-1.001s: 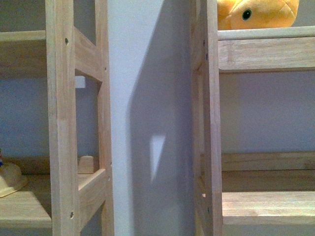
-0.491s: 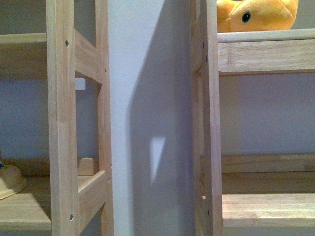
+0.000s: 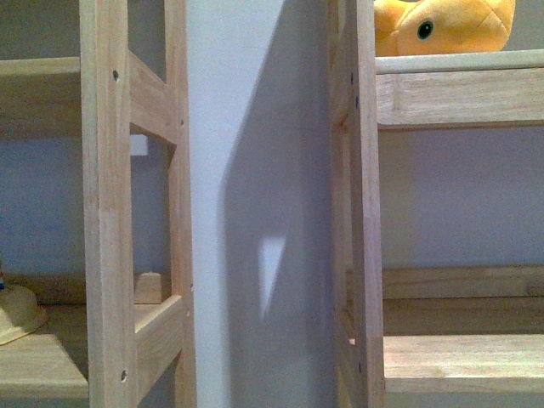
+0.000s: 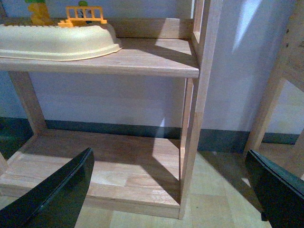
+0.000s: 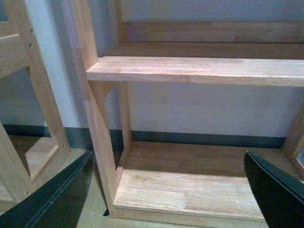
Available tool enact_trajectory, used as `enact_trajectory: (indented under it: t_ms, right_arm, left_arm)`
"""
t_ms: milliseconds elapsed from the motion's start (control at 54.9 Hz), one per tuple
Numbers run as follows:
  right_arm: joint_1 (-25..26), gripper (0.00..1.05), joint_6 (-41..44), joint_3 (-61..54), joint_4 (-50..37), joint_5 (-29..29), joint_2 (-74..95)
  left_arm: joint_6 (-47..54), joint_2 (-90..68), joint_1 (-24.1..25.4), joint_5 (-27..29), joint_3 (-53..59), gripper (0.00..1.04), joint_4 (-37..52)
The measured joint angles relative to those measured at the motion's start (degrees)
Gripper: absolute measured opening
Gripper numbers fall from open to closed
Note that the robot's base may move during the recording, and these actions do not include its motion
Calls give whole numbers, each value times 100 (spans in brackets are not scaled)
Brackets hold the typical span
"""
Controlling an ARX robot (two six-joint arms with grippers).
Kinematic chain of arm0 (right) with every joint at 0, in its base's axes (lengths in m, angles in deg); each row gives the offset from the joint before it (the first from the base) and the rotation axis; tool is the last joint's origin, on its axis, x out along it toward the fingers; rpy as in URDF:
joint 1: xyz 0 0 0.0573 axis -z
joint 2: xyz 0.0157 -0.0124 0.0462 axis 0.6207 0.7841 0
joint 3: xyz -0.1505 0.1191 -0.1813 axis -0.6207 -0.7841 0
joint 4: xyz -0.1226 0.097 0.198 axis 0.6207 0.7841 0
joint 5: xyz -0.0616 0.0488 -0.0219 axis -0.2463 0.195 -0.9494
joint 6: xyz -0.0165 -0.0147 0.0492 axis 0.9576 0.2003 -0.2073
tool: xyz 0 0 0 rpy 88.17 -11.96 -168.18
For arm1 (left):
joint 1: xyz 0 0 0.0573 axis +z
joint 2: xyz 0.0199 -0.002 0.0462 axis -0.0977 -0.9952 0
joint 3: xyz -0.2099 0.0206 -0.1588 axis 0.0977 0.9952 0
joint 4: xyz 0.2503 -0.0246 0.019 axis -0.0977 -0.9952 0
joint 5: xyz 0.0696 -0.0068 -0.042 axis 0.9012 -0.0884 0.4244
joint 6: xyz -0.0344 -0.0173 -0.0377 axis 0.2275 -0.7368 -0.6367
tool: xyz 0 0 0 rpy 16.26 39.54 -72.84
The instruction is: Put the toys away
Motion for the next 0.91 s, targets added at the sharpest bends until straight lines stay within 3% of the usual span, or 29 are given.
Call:
enact_trajectory:
  t_ms: [910]
  right_arm:
    - [0,103,2,0,0,-2,0]
  left_arm:
    - [-2,0,0,0,0,99,0]
